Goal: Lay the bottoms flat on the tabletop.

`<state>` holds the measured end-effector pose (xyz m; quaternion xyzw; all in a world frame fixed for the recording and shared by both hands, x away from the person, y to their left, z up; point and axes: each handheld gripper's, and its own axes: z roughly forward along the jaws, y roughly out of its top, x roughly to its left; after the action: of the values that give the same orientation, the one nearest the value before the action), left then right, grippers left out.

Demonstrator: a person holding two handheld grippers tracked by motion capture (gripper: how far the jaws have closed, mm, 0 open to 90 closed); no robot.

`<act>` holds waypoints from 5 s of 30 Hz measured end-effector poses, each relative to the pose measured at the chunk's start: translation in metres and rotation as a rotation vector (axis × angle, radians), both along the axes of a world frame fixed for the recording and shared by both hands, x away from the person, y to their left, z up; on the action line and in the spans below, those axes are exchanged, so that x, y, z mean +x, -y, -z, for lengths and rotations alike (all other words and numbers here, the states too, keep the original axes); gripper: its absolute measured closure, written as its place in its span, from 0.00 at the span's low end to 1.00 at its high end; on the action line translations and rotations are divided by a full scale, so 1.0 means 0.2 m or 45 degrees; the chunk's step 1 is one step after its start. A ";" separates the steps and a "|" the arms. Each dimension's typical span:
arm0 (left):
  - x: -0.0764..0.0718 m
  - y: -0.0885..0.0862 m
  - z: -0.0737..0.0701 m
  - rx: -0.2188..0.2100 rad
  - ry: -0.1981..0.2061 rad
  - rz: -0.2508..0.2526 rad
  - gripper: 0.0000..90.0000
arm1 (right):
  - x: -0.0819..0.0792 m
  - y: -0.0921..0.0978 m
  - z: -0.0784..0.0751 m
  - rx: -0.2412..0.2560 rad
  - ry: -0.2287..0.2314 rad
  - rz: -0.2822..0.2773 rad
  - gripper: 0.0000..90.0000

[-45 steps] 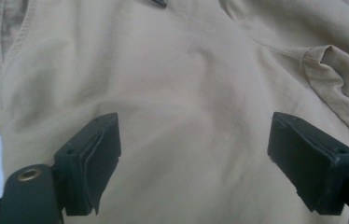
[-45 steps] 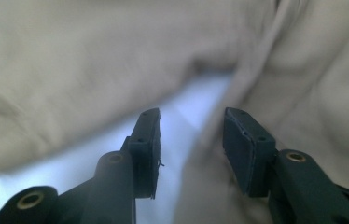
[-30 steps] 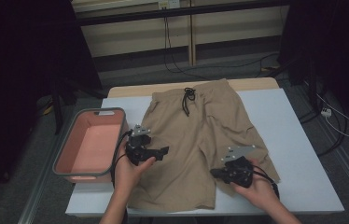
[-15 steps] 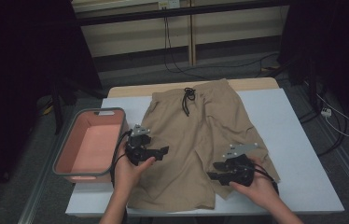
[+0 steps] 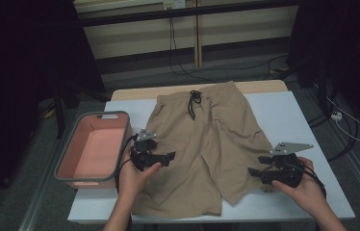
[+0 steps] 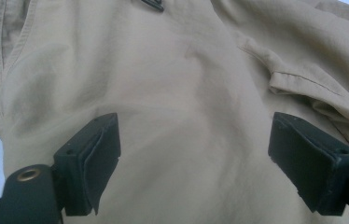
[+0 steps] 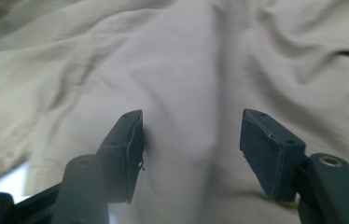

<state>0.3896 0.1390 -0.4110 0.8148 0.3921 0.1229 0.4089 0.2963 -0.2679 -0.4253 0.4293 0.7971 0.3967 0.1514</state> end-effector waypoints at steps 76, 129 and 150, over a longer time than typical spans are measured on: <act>0.00 0.01 -0.01 0.004 0.010 0.013 0.18 | 0.00 0.46 0.16 -0.150 -0.082 0.354 0.69; 0.00 0.03 -0.01 -0.005 0.011 0.032 0.18 | -0.09 0.09 0.02 -0.127 0.010 0.053 0.54; -0.01 0.04 -0.01 0.005 0.016 0.029 0.18 | -0.13 -0.49 0.06 -0.208 -0.042 -0.358 0.72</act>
<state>0.3882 0.1311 -0.4093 0.8192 0.3801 0.1240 0.4112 0.2705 -0.1699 -0.4378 0.3060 0.8813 0.3410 0.1157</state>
